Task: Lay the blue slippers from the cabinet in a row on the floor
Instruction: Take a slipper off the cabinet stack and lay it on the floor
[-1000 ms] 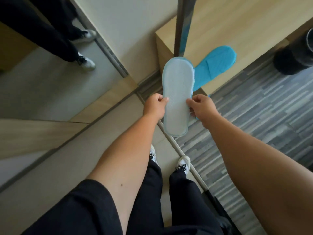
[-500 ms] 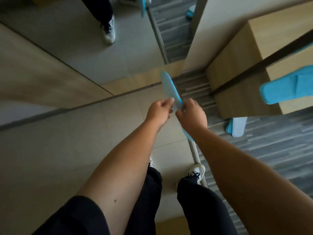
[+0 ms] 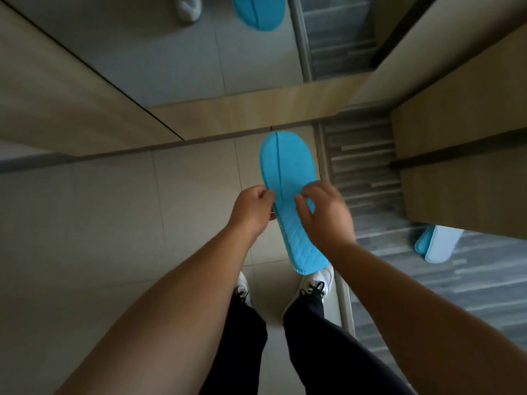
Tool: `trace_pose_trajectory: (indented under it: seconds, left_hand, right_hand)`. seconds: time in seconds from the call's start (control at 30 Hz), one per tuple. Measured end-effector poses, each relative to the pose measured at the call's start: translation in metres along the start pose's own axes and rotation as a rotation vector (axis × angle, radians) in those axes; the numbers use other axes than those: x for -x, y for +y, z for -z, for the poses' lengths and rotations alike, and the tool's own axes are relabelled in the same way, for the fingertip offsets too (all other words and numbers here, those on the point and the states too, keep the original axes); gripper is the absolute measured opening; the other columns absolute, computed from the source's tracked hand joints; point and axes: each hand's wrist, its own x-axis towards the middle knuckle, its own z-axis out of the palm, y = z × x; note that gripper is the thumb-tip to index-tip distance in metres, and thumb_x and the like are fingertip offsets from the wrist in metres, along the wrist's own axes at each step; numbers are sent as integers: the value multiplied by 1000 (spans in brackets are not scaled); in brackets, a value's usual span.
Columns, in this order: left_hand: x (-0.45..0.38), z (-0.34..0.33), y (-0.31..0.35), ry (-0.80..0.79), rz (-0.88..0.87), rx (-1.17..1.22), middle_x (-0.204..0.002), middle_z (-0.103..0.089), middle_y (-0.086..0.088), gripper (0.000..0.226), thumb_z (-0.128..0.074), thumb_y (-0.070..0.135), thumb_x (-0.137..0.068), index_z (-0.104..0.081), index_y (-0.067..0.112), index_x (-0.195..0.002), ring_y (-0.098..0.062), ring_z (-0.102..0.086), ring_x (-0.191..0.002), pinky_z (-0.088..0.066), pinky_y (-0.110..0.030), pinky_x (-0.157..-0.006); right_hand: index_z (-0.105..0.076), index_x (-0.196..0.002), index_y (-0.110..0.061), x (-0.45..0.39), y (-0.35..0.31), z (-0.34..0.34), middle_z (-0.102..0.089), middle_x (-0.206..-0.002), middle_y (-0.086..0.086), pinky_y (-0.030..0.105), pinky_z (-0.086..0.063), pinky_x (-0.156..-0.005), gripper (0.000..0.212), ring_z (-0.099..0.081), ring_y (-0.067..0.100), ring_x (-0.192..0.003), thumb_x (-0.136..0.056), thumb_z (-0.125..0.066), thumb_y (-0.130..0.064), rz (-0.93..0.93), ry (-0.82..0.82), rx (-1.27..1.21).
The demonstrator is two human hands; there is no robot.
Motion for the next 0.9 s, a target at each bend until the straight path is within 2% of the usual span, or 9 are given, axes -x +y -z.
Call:
trace_pose_trajectory:
  seconds: [0.1, 0.17, 0.2, 0.27, 0.4, 0.6, 0.7, 0.8, 0.9]
  left_hand:
    - [-53, -13, -25, -43, -15, 24, -100, -70, -8, 24, -43, 15, -100, -64, 11, -90, -22, -69, -88, -58, -32, -79]
    - [-88, -26, -41, -67, -12, 42, -103, -69, -10, 23, -42, 13, -100, -64, 6, -98, -24, -68, -90, -57, -33, -81]
    - [-105, -32, -50, -74, -13, 42, -103, -69, -11, 23, -42, 13, -100, -64, 5, -100, -24, -68, -90, -57, -33, -82]
    - [-136, -44, -65, -90, -25, 40, -105, -70, -12, 23, -42, 13, -100, -64, 5, -102, -24, -68, -91, -57, -34, -83]
    - [-188, -62, -87, -48, -29, 13, -105, -70, -17, 21, -46, 15, -100, -65, 9, -97, -30, -68, -93, -57, -37, -82]
    - [-249, -75, -102, 104, -104, -234, -82, -70, -14, 25, -56, 25, -94, -66, 5, -83, -30, -69, -80, -56, -50, -80]
    - [-272, -83, -104, 140, -133, -323, -81, -71, -15, 27, -57, 27, -92, -66, 7, -78, -33, -69, -80, -56, -45, -79]
    - [-296, -92, -105, 143, -157, -379, -84, -72, -19, 25, -56, 28, -91, -65, 9, -77, -34, -69, -83, -56, -45, -79]
    - [-314, -98, -102, 157, -183, -464, -90, -72, -16, 25, -54, 28, -93, -67, 8, -86, -32, -68, -87, -54, -37, -79]
  right_hand:
    - [-64, -119, -6, -35, 64, -25, -61, -120, 13, 30, -42, -90, 31, -59, 28, -109, -93, -62, -23, -347, -25, -75]
    - [-58, -130, -11, -57, 103, -46, -64, -120, 8, 30, -44, -94, 41, -62, 25, -109, -94, -60, -30, -570, -174, -200]
    - [-60, -128, -14, -65, 119, -58, -68, -116, 7, 38, -49, -96, 40, -64, 25, -105, -93, -60, -33, -601, -228, -270]
    - [-68, -114, -18, -77, 147, -80, -72, -103, 8, 51, -55, -89, 28, -69, 28, -95, -90, -61, -31, -597, -260, -360]
    - [-71, -98, -15, -97, 179, -111, -73, -98, 13, 55, -57, -84, 10, -70, 34, -93, -90, -66, -19, -625, -235, -484]
    - [-69, -80, -13, -129, 216, -146, -72, -87, 14, 56, -57, -79, 16, -69, 37, -85, -83, -67, -29, -603, -209, -374]
    - [-72, -85, -14, -145, 231, -159, -73, -88, 10, 53, -56, -81, 14, -69, 31, -85, -86, -67, -27, -577, -200, -284]
    - [-70, -81, -1, -161, 243, -167, -69, -80, 20, 51, -56, -75, 22, -67, 36, -79, -86, -67, -22, -525, -176, -181]
    - [-69, -82, -3, -176, 253, -174, -65, -76, 12, 33, -47, -65, 22, -61, 29, -75, -88, -66, -24, -509, -194, -99]
